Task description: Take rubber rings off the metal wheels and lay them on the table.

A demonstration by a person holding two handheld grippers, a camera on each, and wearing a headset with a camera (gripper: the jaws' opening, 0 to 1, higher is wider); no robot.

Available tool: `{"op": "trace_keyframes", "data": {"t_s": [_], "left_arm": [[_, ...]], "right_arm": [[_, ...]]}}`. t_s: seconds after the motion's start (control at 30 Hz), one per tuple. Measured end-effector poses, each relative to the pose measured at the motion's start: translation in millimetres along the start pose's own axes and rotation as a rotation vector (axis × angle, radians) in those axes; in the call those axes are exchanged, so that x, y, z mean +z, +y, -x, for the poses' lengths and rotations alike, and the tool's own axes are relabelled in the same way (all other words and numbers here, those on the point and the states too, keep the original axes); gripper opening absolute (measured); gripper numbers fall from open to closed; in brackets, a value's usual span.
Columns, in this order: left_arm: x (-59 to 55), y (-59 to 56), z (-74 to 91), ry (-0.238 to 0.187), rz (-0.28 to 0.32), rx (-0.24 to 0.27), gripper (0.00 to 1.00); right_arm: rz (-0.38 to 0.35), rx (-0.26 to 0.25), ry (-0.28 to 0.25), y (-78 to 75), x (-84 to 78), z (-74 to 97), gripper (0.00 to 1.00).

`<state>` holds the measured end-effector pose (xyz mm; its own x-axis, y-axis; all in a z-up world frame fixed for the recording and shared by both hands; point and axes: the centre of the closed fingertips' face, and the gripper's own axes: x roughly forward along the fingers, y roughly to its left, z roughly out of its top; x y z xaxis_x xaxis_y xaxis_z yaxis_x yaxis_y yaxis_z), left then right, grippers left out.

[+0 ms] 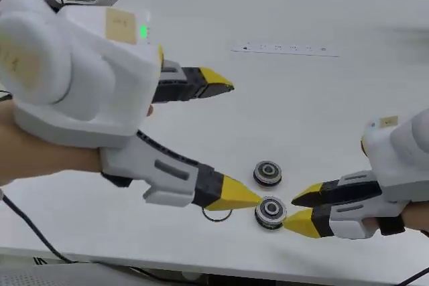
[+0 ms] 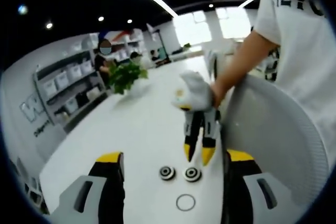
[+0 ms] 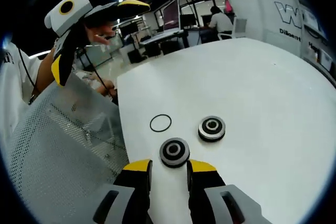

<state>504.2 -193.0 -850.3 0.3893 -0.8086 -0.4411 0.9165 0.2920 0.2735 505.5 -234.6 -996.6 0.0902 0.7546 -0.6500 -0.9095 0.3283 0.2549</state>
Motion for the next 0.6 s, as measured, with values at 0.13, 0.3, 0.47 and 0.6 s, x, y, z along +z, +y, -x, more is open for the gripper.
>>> {"op": "trace_keyframes", "data": {"t_s": [0.13,0.3,0.47,0.6], "left_arm": [[6.1,-0.5,-17.5,-0.022,-0.014,-0.029,0.78],[-1.8,-9.7,-40.8,-0.026,-0.014,-0.081,0.74],[-21.4,-6.6,-56.7,-0.009,0.008,-0.092,0.7],[-30.8,-0.8,-68.0,-0.029,0.083,-0.062,0.68]], "right_arm": [[-0.005,-0.008,-0.001,-2.5,-2.4,-2.5,0.26],[-0.006,-0.018,0.003,-6.0,-4.6,-3.9,0.26],[0.002,-0.024,0.006,-6.3,-5.9,-6.4,0.26],[0.021,-0.027,0.013,-5.2,-6.5,-8.9,0.24]]}}
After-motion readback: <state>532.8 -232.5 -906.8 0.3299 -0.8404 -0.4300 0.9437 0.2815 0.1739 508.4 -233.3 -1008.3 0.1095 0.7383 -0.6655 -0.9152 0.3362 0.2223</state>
